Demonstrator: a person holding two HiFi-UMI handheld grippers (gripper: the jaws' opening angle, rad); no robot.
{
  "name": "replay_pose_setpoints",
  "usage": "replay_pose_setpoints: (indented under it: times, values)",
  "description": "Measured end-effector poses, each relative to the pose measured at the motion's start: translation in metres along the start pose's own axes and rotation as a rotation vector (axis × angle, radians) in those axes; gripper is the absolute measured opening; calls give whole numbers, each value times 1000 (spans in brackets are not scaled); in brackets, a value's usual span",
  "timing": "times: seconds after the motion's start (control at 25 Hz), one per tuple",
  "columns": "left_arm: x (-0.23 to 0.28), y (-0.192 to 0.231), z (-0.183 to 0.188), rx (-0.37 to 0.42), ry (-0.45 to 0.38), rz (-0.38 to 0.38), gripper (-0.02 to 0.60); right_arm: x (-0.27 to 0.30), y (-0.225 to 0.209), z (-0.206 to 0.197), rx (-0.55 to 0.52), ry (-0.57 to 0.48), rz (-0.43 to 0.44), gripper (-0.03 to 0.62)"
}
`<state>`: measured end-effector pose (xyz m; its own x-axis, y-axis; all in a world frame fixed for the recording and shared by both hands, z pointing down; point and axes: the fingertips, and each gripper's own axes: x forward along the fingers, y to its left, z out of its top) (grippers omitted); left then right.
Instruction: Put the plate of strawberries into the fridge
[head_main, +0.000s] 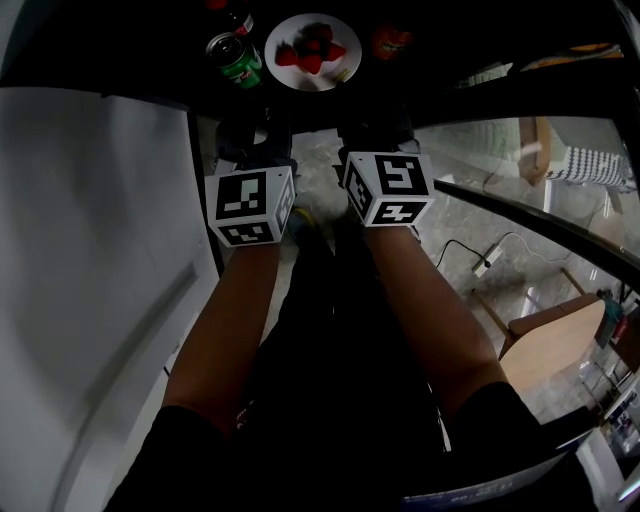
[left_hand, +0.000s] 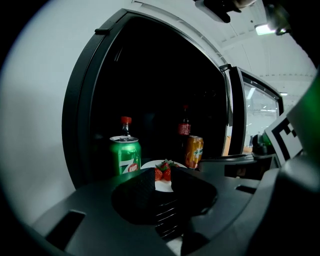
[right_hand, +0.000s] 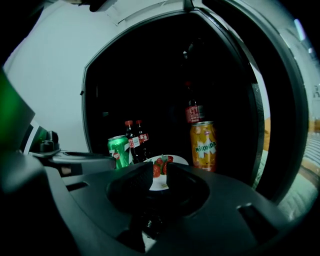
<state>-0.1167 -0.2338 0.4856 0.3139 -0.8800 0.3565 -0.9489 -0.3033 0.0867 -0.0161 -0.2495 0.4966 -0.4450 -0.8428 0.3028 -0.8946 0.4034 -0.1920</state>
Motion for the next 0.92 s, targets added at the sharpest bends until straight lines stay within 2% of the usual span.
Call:
replay_pose_setpoints:
  times: [0.48, 0.92]
  values:
    - [-10, -10, 31, 30, -28, -9, 100, -26, -1, 40, -38, -45, -2, 84]
    - [-14, -10, 46, 41, -30, 0, 100, -47, 1, 59, -63, -56, 25, 84]
